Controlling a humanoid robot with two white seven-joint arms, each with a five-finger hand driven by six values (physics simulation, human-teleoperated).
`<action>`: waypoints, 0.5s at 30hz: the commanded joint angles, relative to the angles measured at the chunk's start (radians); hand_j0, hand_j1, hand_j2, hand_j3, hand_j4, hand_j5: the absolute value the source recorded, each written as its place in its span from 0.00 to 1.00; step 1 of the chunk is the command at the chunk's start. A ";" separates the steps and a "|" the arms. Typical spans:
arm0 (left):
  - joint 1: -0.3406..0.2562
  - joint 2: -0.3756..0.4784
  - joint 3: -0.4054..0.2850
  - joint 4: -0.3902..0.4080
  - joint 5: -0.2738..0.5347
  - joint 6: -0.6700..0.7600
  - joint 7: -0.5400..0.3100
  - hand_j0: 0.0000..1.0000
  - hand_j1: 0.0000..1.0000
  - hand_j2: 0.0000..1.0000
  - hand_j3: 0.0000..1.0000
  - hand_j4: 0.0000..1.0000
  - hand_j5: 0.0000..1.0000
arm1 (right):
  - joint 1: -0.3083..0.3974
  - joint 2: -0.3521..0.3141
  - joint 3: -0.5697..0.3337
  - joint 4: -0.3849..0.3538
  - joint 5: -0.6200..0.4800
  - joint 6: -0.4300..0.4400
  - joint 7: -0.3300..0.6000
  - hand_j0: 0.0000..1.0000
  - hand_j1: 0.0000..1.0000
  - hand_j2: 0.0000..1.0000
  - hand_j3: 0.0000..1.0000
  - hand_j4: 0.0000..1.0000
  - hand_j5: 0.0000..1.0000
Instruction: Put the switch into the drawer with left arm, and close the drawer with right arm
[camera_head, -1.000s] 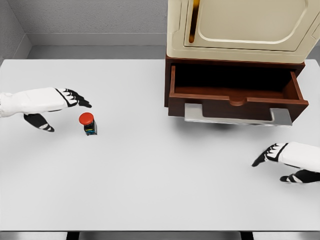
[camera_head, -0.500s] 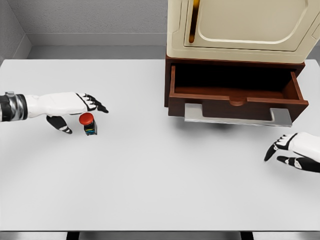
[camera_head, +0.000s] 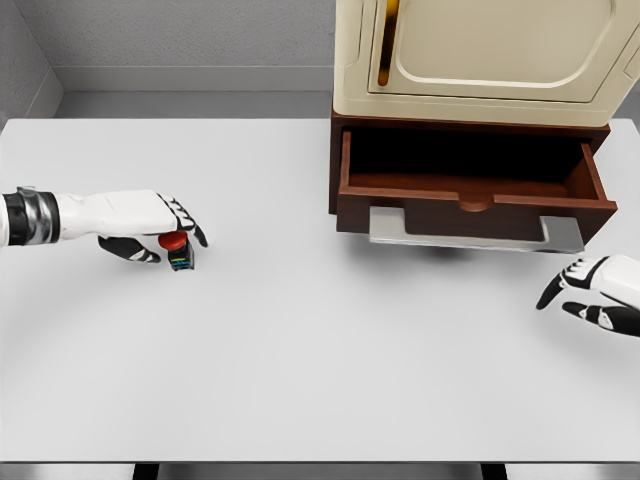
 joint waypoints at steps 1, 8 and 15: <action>0.000 0.001 -0.002 -0.001 0.005 0.002 -0.001 0.64 0.64 0.64 0.64 0.64 0.64 | 0.000 -0.001 -0.003 0.000 -0.016 0.003 0.000 0.51 0.51 0.51 0.51 0.51 0.51; 0.000 0.001 -0.003 -0.039 0.007 0.002 -0.035 0.40 0.40 0.40 0.40 0.40 0.40 | 0.000 -0.001 -0.007 0.000 -0.026 0.003 0.000 0.51 0.51 0.51 0.51 0.51 0.51; -0.014 0.009 -0.002 -0.082 0.013 0.002 -0.033 0.39 0.39 0.39 0.39 0.39 0.39 | 0.002 -0.003 -0.021 0.000 -0.065 0.003 0.000 0.49 0.49 0.49 0.49 0.49 0.49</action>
